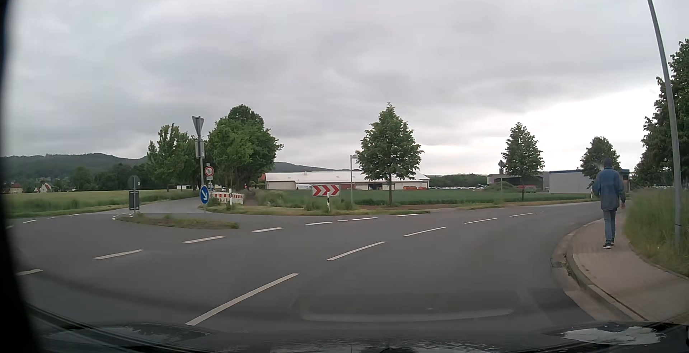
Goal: Follow the waypoints while adhering to traffic rules and regulations
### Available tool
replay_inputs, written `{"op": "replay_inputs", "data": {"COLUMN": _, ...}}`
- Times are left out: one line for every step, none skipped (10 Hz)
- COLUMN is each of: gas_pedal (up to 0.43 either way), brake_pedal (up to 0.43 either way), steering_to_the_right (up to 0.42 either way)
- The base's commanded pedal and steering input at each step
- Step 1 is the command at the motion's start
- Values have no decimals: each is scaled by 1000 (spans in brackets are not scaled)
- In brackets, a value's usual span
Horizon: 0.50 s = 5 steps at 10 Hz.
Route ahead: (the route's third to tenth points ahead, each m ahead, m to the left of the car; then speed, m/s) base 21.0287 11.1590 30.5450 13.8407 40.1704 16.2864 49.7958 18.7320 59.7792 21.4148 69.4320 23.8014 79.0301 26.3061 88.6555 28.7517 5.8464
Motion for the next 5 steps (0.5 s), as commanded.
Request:
{"op": "replay_inputs", "data": {"gas_pedal": 0, "brake_pedal": 159, "steering_to_the_right": 126}}
{"op": "replay_inputs", "data": {"gas_pedal": 0, "brake_pedal": 159, "steering_to_the_right": 126}}
{"op": "replay_inputs", "data": {"gas_pedal": 0, "brake_pedal": 159, "steering_to_the_right": 126}}
{"op": "replay_inputs", "data": {"gas_pedal": 0, "brake_pedal": 159, "steering_to_the_right": 125}}
{"op": "replay_inputs", "data": {"gas_pedal": 0, "brake_pedal": 152, "steering_to_the_right": 123}}
